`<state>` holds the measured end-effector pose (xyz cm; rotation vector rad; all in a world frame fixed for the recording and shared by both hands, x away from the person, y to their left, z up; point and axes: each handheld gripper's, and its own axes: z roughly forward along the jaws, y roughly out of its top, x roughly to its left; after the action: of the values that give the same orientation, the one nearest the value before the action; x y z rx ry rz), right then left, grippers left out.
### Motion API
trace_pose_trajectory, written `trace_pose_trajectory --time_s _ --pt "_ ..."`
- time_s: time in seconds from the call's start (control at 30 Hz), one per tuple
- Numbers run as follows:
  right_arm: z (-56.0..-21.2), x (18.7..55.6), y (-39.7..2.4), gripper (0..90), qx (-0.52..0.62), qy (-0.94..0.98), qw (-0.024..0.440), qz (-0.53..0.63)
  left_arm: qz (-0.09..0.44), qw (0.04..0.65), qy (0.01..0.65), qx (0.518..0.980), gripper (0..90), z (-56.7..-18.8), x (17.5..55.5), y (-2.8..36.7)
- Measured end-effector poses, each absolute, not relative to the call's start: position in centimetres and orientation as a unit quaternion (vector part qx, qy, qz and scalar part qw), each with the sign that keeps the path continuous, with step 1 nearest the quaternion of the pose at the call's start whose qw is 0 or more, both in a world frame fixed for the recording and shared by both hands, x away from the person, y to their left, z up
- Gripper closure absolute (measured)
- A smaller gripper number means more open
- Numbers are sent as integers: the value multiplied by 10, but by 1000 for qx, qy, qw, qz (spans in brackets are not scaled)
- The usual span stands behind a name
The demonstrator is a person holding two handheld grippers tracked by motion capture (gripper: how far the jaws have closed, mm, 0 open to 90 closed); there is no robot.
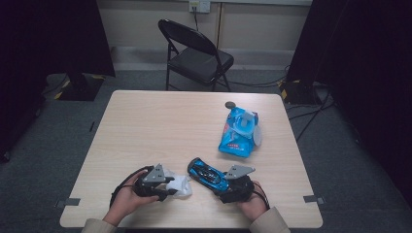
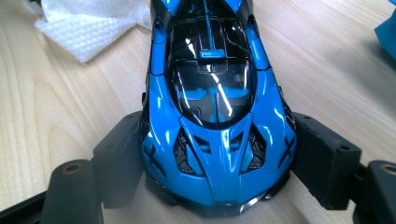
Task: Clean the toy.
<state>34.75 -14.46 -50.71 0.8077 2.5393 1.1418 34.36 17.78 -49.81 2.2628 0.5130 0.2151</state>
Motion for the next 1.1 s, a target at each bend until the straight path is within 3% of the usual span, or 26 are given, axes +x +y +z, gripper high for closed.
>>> trace_pose_trajectory --time_s 0.27,0.4,0.8,1.1 --pt "-507 347 -145 246 277 869 121 391 101 366 198 903 755 -494 342 174" --pt "-507 347 -145 246 277 869 121 391 97 368 213 900 799 -493 341 173" --pt "-507 347 -145 246 277 870 121 391 71 444 247 858 813 -465 343 188" --pt "-507 347 -145 248 276 870 121 391 67 458 212 861 811 -455 339 157"
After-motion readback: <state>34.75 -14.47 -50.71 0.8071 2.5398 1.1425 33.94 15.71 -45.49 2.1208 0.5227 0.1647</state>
